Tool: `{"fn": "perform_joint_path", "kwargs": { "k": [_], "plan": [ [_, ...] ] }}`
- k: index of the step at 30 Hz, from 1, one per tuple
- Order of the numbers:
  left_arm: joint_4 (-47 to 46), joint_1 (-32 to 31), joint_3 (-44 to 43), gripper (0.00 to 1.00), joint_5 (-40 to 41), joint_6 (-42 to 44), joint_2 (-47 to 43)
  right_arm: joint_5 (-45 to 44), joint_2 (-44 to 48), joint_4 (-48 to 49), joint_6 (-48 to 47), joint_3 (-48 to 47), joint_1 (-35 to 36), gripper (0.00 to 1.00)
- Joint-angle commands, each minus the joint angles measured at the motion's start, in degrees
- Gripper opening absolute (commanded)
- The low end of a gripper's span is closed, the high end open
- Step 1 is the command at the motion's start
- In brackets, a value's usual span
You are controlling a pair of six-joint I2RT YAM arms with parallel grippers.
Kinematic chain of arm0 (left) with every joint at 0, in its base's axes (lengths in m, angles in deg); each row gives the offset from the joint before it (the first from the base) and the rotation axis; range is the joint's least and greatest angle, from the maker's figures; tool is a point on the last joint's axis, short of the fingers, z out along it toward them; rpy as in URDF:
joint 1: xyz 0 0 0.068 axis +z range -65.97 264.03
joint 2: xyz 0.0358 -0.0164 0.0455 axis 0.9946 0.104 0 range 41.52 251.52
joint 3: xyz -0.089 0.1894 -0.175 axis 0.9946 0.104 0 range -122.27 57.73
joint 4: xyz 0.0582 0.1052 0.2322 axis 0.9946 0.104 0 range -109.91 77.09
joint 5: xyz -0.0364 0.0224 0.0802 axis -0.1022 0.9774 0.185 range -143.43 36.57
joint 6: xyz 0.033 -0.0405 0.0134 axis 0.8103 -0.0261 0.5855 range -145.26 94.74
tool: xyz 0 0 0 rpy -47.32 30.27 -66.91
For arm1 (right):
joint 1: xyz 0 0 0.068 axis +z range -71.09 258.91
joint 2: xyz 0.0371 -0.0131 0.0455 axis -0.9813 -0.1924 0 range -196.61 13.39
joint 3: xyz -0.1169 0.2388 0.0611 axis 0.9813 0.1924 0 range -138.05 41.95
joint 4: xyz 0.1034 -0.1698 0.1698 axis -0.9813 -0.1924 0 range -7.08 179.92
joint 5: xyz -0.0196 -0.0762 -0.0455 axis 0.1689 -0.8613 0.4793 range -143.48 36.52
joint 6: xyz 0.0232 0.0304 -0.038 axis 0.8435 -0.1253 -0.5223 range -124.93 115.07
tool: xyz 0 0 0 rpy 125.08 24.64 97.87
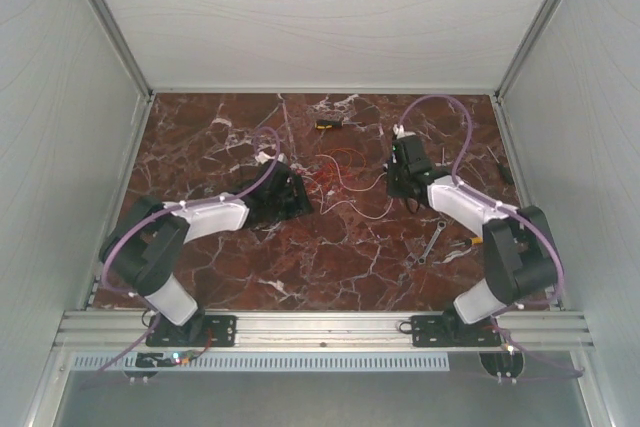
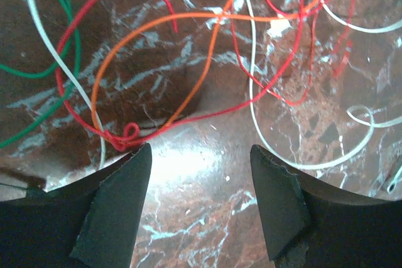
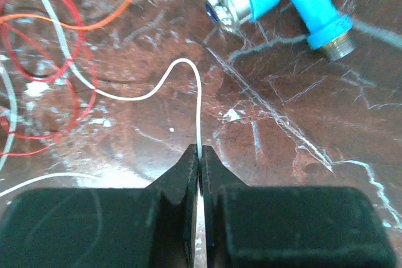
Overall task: Zip-tie the wires
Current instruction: Untie the cable at the center of the board.
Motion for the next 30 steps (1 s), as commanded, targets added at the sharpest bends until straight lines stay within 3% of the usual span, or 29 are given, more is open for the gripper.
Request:
{"fn": "perform_joint_path", "kwargs": {
  "k": [1,14,30],
  "plan": [
    [-2.9,2.5,-2.8,0.63,2.1,-1.4,3.1,-5.0,8.0,-4.1,-1.6,-4.6,2.2,0.00],
    [-2.0,10.5,-5.7,0.59,2.8,1.3,7.6,-0.8,26.1,-6.2,0.6,-17.0,5.6,0.00],
    [-1.2,18.4,-9.8,0.58,1.5,3.1,11.6,3.1,26.5,-2.5,0.8,-41.6,6.3,0.00]
  ]
}}
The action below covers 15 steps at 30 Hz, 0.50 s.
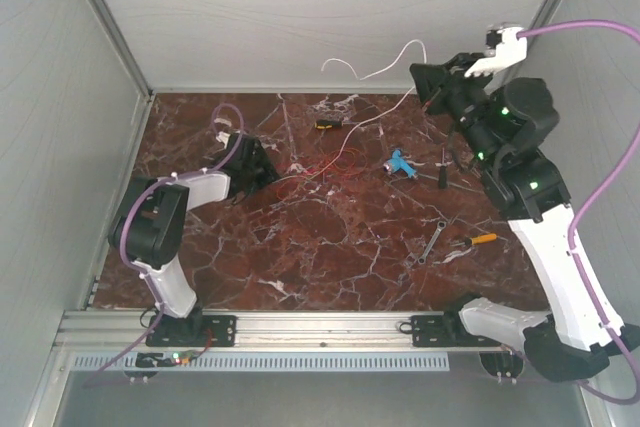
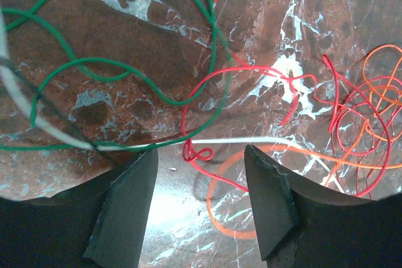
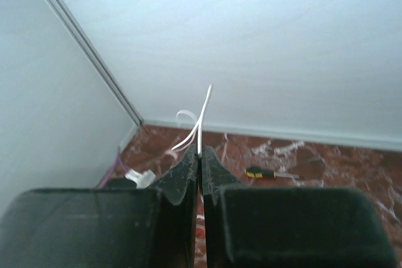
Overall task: Zip-tie the wires
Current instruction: Untie the cable at the center of the board.
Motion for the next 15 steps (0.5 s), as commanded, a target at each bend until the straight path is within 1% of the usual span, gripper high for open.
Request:
{"fn": "perform_joint_path", "kwargs": {
  "k": [1,6,9,12,15],
  "plan": [
    [1.0,1.0,-2.2,0.58,0.7,1.2,2.2,1.3,0.0,3.8,0.8,-5.8,0.4,0.00],
    [0.9,1.5,-3.3,0.59,0.5,0.9,4.0,2.6,-1.2,8.9,2.0,-12.8,0.4,0.00],
    [1.0,1.6,-4.5,0.60,0.5,1.0,5.3,5.8,-1.3,16.5,3.5,-14.6,0.4,0.00],
    [1.3,1.8,-5.6,0.60,0.2,0.8,6.5,6.0,-1.4,25.1,6.5,-15.5,0.4,0.00],
    [1.2,2.1,-6.3,0.60,0.2,0.7,7.3,6.4,-3.9,29.8,7.9,-19.8,0.4,0.00]
  ]
}}
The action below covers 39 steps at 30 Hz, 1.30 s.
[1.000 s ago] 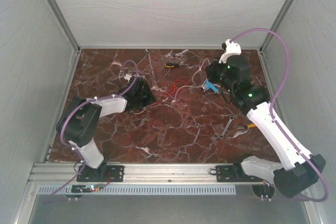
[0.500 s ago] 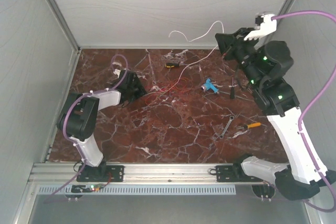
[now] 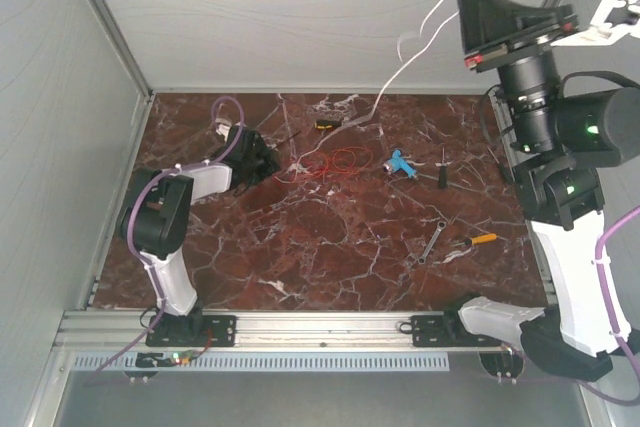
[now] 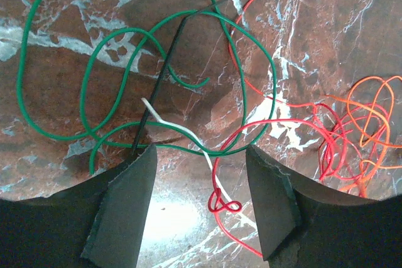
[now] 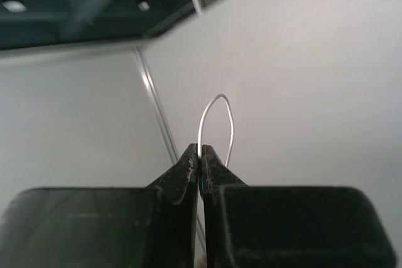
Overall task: Zip-tie the wires
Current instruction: Untie the cable at the center of the board, then straighten the cable at the center of the board.
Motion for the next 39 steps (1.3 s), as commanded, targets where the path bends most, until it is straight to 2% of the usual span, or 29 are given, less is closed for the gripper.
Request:
{"fn": "perform_joint_path", "kwargs": {
  "k": [1,8,12,14,19,21,29,31,33,35,39],
  "plan": [
    [1.7,0.6,-1.4,0.60,0.4,0.7,3.1,2.4,-3.0,13.6,3.7,-6.7,0.4,0.00],
    [1.8,1.7,-1.9,0.60,0.7,0.9,3.6,3.7,-10.0,23.2,5.7,-19.0,0.4,0.00],
    [2.0,1.8,-1.7,0.61,0.4,1.0,1.6,4.3,-11.3,24.3,7.0,-20.7,0.4,0.00],
    [2.0,1.8,-1.9,0.66,0.2,0.7,-0.2,4.6,-11.9,24.0,7.2,-20.5,0.3,0.00],
    [5.2,1.8,-4.9,0.85,-0.7,0.5,-5.1,4.8,-13.0,23.4,8.4,-19.6,0.4,0.00],
    [6.4,1.8,-5.5,0.99,-0.5,1.1,-7.6,4.9,-13.2,23.2,9.2,-19.3,0.4,0.00],
    [11.6,1.2,-4.2,1.00,-1.2,5.5,-20.6,5.1,-14.6,22.8,10.9,-18.6,1.3,0.00],
    [11.4,0.5,-1.2,1.00,-2.0,6.3,-24.7,4.6,-15.3,23.0,10.8,-18.6,2.2,0.00],
    [8.3,-0.7,3.2,0.99,-6.3,7.5,-29.6,4.0,-16.2,23.4,10.2,-18.7,3.4,0.00],
    [2.1,-2.5,9.2,0.98,-11.2,9.0,-35.5,3.4,-17.5,23.5,8.8,-19.3,4.8,0.00],
    [-10.9,-7.9,21.7,0.99,-11.8,11.3,-45.3,1.1,-20.1,22.9,6.2,-21.3,8.1,0.00]
  ]
}}
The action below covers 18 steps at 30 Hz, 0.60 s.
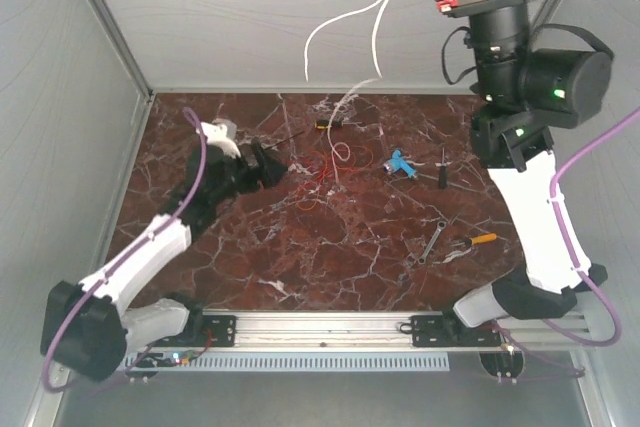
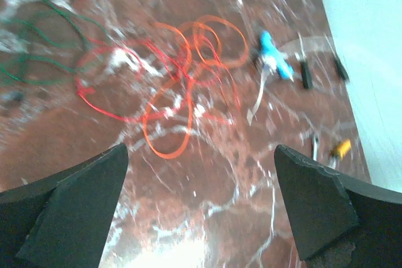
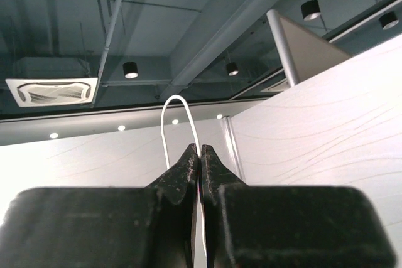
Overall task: Zip-tie the wires
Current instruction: Straighten the cable at the center of the board.
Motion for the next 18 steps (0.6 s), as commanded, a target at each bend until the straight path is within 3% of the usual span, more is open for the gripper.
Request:
{"fn": "perform_joint_path", "kwargs": {
  "k": [1,6,10,12,14,18],
  "plan": [
    [-16.4,-5.6,11.0,1.00,-3.7,5.3,-8.0,-3.0,-2.9,0.7,-2.6,-2.8,3.2,0.00],
    [-30.6,-9.7,18.0,1.00,-4.3,12.0,-9.9,-3.5,-5.8,0.5,-3.2,-5.6,5.8,0.00],
    [-40.7,-13.2,19.7,1.00,-6.6,16.1,-5.7,-3.7,-7.4,-0.5,-3.3,-7.9,7.2,0.00],
    [-45.9,-14.9,19.1,1.00,-9.8,17.5,-2.0,-4.0,-7.4,-0.5,-3.5,-8.0,7.7,0.00],
    [-50.5,-16.8,17.9,1.00,-18.3,19.2,2.0,-4.2,-7.2,-0.6,-3.6,-8.0,8.1,0.00],
    [-52.0,-23.6,15.7,1.00,-25.1,22.5,5.8,-4.6,-6.4,-1.3,-4.2,-8.1,8.6,0.00]
  ]
}}
